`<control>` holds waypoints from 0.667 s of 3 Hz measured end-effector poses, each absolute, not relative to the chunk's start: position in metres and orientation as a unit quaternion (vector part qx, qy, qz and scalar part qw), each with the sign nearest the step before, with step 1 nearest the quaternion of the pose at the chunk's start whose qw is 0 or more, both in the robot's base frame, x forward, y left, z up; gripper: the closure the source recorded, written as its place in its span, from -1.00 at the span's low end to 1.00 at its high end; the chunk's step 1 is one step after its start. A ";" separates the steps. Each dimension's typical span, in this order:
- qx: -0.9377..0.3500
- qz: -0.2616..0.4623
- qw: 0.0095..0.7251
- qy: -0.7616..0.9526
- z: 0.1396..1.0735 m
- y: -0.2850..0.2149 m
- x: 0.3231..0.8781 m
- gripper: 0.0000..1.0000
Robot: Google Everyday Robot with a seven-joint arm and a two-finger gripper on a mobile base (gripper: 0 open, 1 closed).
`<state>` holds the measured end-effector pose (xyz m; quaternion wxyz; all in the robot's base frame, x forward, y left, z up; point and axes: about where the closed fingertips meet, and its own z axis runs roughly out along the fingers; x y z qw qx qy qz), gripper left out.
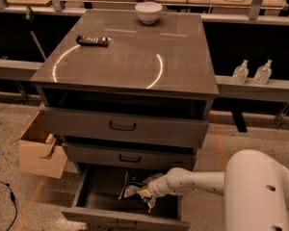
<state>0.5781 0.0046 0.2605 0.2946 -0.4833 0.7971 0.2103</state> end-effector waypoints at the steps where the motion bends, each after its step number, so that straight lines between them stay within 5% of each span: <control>1: -0.499 0.207 0.303 0.785 0.284 0.002 0.560 1.00; 2: -0.505 0.199 0.324 0.775 0.315 -0.005 0.531 1.00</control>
Offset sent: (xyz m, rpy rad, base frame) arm -0.0880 -0.0245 0.0930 0.0151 -0.1385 0.0322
